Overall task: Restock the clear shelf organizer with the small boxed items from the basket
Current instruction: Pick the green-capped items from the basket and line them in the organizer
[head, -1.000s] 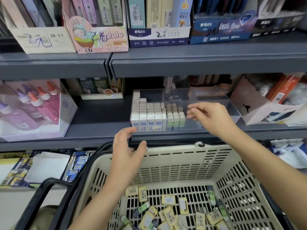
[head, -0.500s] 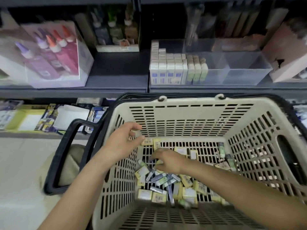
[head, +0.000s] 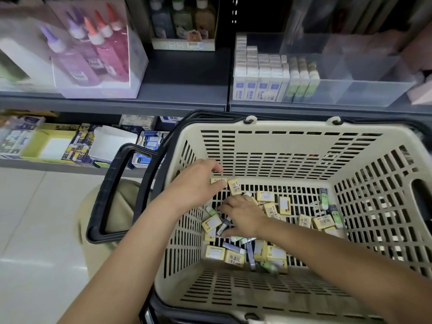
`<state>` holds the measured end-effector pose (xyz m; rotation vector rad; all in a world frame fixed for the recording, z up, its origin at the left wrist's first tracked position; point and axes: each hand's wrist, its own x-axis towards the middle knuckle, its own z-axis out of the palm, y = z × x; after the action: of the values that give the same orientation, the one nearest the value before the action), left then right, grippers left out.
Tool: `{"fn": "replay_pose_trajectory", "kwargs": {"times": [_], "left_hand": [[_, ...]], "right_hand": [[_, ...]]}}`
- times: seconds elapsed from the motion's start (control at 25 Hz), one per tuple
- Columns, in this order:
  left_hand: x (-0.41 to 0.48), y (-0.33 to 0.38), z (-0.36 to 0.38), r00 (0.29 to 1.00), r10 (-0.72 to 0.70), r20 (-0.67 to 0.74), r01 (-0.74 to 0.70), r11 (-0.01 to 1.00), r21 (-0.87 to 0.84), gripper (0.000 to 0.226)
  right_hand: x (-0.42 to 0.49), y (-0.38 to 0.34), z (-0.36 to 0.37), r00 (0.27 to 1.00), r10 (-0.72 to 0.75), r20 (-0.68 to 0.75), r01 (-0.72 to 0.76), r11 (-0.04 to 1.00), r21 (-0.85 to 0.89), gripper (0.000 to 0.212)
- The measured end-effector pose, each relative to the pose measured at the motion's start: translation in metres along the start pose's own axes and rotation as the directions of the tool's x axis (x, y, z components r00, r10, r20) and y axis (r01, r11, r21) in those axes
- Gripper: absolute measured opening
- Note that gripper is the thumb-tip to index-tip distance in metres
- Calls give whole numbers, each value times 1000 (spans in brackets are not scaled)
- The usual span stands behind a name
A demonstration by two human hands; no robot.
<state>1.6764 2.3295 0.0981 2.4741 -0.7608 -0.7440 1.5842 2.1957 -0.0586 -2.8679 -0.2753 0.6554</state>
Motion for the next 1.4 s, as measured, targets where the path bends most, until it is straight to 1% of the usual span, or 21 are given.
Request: {"fn": "replay_pose_trajectory", "kwargs": {"times": [0.08, 0.12, 0.24, 0.36, 0.4, 0.52, 0.6, 0.64, 0.68, 0.72, 0.76, 0.8, 0.84, 0.88, 0.92, 0.96, 1.04, 1.12, 1.24, 1.32, 1.4], "left_hand": [[-1, -1, 0, 1000, 5, 10, -5, 1000, 4, 30], [-1, -1, 0, 1000, 10, 10, -10, 1000, 7, 30], [0, -2, 2, 1000, 13, 13, -13, 1000, 6, 30], [0, -2, 3, 1000, 2, 21, -2, 1000, 23, 30], [0, 0, 4, 1000, -3, 28, 2, 999, 33, 30], [3, 15, 11, 999, -14, 46, 14, 1000, -1, 36], [13, 28, 21, 995, -70, 77, 73, 996, -41, 40], [20, 35, 28, 986, -126, 109, 137, 986, -96, 43], [26, 41, 35, 966, -205, 155, 237, 946, -224, 44], [30, 46, 43, 932, -286, 225, 357, 834, -421, 43], [34, 49, 53, 890, -330, 313, 455, 637, -622, 41], [37, 51, 64, 859, -333, 389, 505, 419, -755, 39], [38, 52, 74, 848, -310, 430, 511, 258, -820, 35], [39, 51, 82, 851, -282, 443, 497, 157, -854, 31], [41, 48, 88, 860, -272, 432, 470, 93, -878, 29], [44, 43, 91, 868, -287, 405, 438, 58, -897, 27], [52, 29, 90, 862, -372, 344, 396, 73, -915, 18], [54, 15, 87, 832, -403, 381, 468, 141, -872, 15], [49, 9, 91, 767, -233, 597, 639, 201, -742, 30], [48, 6, 93, 743, -143, 654, 669, 182, -720, 39], [50, -2, 93, 743, -134, 656, 669, 171, -723, 40]], "right_hand": [[5, -11, 5, 1000, 3, 30, -2, 1000, -17, 83], [9, -13, 5, 1000, 26, 14, -26, 1000, -4, 78], [16, -9, -3, 991, 113, -70, -108, 992, 71, 49], [9, 11, -14, 990, 125, -69, -122, 991, 48, 36], [2, 20, -20, 986, 147, -80, -141, 986, 84, 34], [-23, 46, -43, 939, 275, -208, -188, 914, 360, 25], [-39, 52, -55, 884, 379, -273, -180, 815, 550, 24], [-45, 52, -60, 857, 435, -277, -176, 751, 636, 25], [-49, 50, -65, 833, 485, -266, -168, 680, 714, 24], [-53, 48, -68, 819, 519, -242, -150, 602, 784, 23], [-55, 44, -70, 821, 532, -207, -128, 525, 841, 21], [-56, 40, -71, 832, 527, -177, -107, 464, 879, 20], [-56, 35, -72, 844, 512, -159, -87, 423, 902, 21], [-55, 33, -72, 853, 501, -148, -73, 394, 916, 23], [-54, 31, -72, 857, 496, -137, -70, 376, 924, 24], [-52, 32, -72, 859, 497, -126, -86, 382, 920, 23], [-52, 37, -74, 857, 506, -98, -170, 457, 873, 13], [-53, 41, -73, 851, 520, -71, -215, 469, 857, 4], [-51, 39, -72, 847, 527, -72, -172, 398, 901, 4], [-50, 40, -71, 856, 515, -50, -157, 350, 923, 13], [-50, 41, -69, 882, 471, 17, -145, 235, 961, 23]]}}
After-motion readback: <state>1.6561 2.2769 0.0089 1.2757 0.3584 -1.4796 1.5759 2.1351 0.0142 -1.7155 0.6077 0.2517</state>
